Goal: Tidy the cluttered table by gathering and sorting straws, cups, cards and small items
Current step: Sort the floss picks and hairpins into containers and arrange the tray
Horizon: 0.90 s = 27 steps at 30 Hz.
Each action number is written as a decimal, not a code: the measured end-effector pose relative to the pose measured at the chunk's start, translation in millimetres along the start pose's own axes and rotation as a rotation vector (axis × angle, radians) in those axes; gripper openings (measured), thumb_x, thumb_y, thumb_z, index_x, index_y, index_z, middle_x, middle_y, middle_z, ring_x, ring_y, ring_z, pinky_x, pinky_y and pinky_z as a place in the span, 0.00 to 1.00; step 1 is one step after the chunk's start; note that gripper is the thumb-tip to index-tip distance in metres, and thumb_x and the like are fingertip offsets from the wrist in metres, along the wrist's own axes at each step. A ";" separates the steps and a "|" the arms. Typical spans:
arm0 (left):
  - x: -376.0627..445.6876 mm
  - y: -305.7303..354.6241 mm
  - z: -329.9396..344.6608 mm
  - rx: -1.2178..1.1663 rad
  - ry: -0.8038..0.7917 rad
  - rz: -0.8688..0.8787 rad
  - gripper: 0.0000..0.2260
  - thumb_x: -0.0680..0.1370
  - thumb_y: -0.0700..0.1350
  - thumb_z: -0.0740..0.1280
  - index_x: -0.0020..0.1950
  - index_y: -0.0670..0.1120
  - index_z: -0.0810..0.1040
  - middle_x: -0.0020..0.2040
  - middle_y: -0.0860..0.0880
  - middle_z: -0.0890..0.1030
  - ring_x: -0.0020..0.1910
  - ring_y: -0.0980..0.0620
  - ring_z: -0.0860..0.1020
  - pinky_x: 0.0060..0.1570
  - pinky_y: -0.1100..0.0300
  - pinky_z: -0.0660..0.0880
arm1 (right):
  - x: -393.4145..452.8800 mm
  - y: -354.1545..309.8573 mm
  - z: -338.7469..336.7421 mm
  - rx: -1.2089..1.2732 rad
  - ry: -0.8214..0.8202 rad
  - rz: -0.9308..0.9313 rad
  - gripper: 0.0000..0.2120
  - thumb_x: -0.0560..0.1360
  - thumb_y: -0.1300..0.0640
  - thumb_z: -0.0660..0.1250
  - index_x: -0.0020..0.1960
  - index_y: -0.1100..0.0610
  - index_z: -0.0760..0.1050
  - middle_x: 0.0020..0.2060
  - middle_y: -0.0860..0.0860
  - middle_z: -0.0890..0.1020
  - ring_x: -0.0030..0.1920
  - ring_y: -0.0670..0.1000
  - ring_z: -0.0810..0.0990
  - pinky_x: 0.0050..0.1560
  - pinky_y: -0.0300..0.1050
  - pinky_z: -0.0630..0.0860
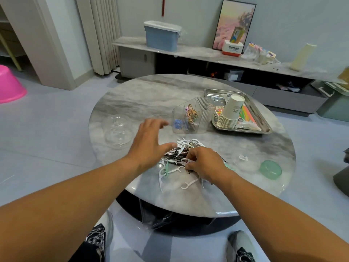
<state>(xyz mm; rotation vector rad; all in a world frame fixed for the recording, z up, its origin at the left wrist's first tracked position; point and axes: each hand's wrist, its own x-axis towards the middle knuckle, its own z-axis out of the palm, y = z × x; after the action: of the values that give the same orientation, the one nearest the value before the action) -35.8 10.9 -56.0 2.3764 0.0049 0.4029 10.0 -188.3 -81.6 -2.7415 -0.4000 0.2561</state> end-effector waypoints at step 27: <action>0.9 56.8 27.4 -1.367 -0.412 -0.996 0.16 0.86 0.35 0.49 0.54 0.35 0.76 0.41 0.41 0.84 0.37 0.49 0.81 0.50 0.54 0.80 | -14.7 -17.5 -38.5 1.001 -0.036 0.129 0.18 0.71 0.73 0.75 0.59 0.64 0.78 0.48 0.62 0.85 0.47 0.61 0.86 0.52 0.54 0.84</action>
<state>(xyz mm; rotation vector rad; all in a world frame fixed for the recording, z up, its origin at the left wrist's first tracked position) -33.2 -49.3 -37.4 0.8553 0.5167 -0.4657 0.6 -189.5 -37.9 -1.7752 -0.0543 0.4037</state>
